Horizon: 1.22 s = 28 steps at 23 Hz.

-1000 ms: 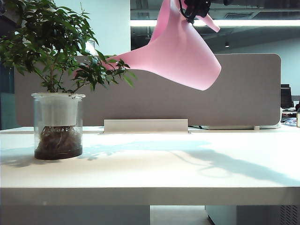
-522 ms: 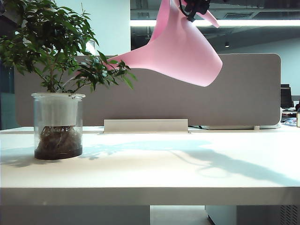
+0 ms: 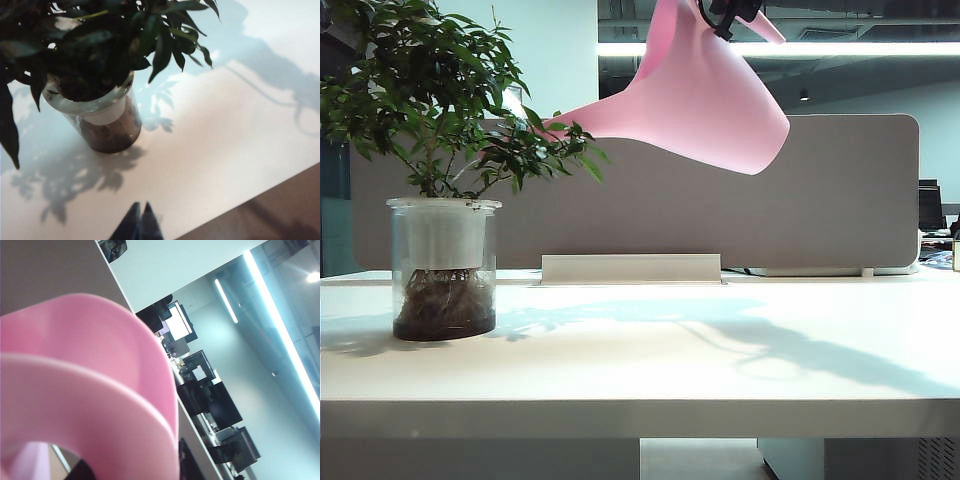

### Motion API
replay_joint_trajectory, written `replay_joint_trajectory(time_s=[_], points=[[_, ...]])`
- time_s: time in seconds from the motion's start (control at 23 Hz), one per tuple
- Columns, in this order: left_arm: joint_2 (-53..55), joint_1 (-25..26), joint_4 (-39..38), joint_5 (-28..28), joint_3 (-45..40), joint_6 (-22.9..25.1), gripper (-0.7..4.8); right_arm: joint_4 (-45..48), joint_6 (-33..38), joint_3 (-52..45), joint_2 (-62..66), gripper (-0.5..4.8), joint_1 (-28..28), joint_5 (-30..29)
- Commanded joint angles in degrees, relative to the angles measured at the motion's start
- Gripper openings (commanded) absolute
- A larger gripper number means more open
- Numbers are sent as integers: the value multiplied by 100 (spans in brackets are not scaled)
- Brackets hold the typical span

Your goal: Pick up the watering can from the table, water the potted plant, and put the can back.

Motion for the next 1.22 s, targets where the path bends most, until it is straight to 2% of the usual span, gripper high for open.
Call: replay_joint_trajectory(time_s=[0.04,0.26,0.35,0.48,0.61,0.78,1.04,1.09,1.17,1.22], points=[[-13,-7,35,-15,2,24,3,85,844,77,-101,-2,-13,59],[-13,-7,35,-17,2,24,3,-120,2997,-417,-101,-3,-284,26],[-13,-7,35,-15,2,24,3,-35,3560,-763,-101,-3,-409,7],[-11,-7,35,-15,2,24,3,1060,4441,-1646,-103,-3,-645,-203],[-13,-7,35,-15,2,24,3,2636,5449,-2680,-4,-2,-905,-575],[-11,-7,37,-15,2,24,3,3792,5799,-3392,323,-2,-1025,-643],[-13,-7,33,-15,2,24,3,4505,5877,-4019,590,-1,-1025,-640],[-13,-7,33,-15,2,24,3,4509,5921,-4079,592,16,-1025,-636],[-13,-7,35,-15,2,24,3,4505,5919,-4135,592,158,-1027,-603],[-13,-7,33,-15,2,24,3,4505,5919,-4148,592,196,-1025,-603]])
